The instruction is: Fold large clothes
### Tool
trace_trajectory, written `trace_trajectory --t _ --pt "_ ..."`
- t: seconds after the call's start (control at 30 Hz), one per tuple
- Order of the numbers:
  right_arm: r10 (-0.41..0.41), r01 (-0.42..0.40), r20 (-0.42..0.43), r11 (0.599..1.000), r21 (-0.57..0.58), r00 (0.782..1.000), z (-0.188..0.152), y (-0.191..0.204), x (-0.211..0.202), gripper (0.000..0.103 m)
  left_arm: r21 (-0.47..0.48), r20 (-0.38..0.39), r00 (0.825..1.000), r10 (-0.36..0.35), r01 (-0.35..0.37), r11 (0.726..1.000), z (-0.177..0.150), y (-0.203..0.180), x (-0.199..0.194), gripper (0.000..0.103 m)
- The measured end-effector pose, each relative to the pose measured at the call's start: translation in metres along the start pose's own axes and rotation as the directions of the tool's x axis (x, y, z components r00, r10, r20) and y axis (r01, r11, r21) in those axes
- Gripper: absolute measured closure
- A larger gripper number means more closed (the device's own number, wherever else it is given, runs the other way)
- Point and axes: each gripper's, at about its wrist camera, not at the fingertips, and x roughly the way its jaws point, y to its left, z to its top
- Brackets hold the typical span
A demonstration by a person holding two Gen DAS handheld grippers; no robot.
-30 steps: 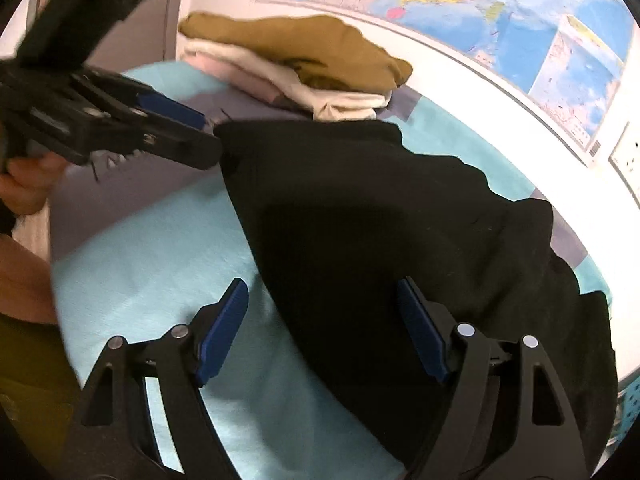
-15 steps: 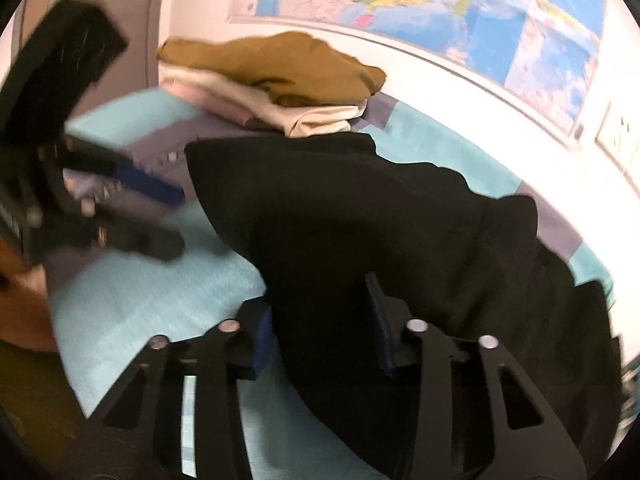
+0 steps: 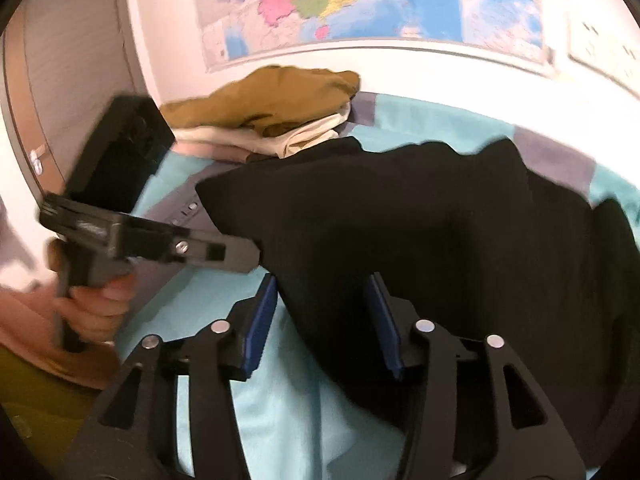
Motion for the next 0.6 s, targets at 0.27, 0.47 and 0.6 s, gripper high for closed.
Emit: trace_trajectory --t 0.27,0.47,0.6 --pt "0.028 -0.036 0.059 0.988 0.147 0.998 -0.026 -0.032 -0.044 0.051 0.073 0.021 0.995 0.095 -0.097 0.993 0.001 -0.018 0.013 0.02" --pt "0.042 -0.06 0.072 0.964 0.26 0.996 -0.043 -0.047 -0.057 0.041 0.079 0.022 0.993 0.112 -0.113 0.99 0.002 -0.018 0.018 0.02" --pt "0.052 -0.081 0.092 0.934 0.349 0.994 -0.061 -0.061 -0.072 0.037 0.089 0.02 0.994 0.111 -0.112 0.99 0.007 -0.019 0.024 0.016"
